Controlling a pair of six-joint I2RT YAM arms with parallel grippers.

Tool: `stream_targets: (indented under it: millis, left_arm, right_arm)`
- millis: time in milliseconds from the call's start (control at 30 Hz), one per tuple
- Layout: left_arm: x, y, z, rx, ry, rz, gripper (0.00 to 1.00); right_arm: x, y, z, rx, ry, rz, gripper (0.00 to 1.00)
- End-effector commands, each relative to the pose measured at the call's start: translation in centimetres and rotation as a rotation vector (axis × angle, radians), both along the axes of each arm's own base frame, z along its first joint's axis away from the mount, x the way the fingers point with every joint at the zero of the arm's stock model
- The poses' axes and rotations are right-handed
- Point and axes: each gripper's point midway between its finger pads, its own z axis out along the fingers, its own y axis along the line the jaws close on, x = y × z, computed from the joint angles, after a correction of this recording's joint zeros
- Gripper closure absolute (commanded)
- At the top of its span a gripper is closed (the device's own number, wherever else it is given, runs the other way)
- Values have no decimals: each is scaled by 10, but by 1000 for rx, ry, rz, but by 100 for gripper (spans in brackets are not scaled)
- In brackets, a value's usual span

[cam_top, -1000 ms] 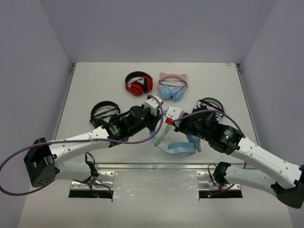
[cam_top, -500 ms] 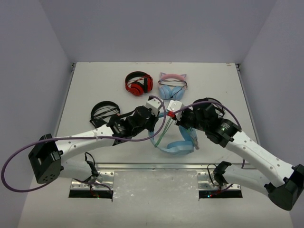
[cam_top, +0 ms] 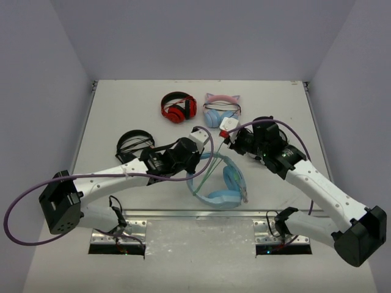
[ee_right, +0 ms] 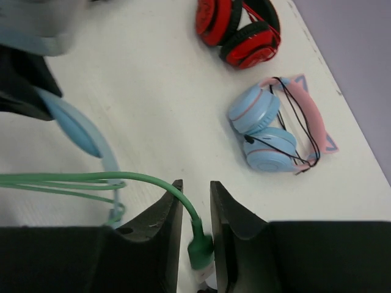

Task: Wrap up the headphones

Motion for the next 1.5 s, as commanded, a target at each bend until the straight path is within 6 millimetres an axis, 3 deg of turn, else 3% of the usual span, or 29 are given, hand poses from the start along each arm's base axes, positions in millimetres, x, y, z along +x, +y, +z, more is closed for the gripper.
stream_targets:
  millis: [0, 100, 133, 200, 333, 500, 667, 800, 900, 1033, 1167, 1267, 1467]
  left_arm:
    - [-18, -17, 29, -98, 9, -103, 99]
    - [-16, -15, 30, -103, 2, -87, 100]
    - [-13, -14, 31, -99, -7, -71, 100]
    - [-11, -12, 35, -102, -15, -54, 100]
    - [-7, -7, 44, -94, -35, -23, 100]
    - [-13, -4, 68, -146, -70, -50, 99]
    - [-18, 1, 99, -211, -124, -59, 100]
    - [-16, 1, 122, -249, -165, -56, 100]
    - [-16, -4, 128, -262, -167, -73, 99]
    - [-1, 1, 134, -275, -198, 15, 100]
    - [21, 12, 137, -299, -206, 132, 100]
    - [36, 19, 140, -354, -200, 146, 100]
    - [48, 22, 138, -397, -191, 99, 100]
  right_arm:
    - [37, -11, 51, 104, -158, -68, 75]
    - [35, -7, 46, 120, -120, -47, 76]
    - [33, -6, 39, 122, -102, -40, 88]
    - [31, -5, 31, 122, -80, -33, 98]
    - [37, -12, 16, 128, -62, -86, 99]
    - [60, -38, 4, 173, -51, -219, 96]
    - [54, -29, -1, 215, 3, -163, 95]
    - [41, -15, -2, 256, 47, -74, 88]
    - [35, -8, 5, 289, 60, -40, 85]
    - [30, -5, 12, 301, 80, -19, 71]
    - [38, -13, 0, 286, 98, -88, 65]
    - [47, -20, -4, 288, 108, -148, 40]
    - [71, -45, -6, 351, 169, -282, 39]
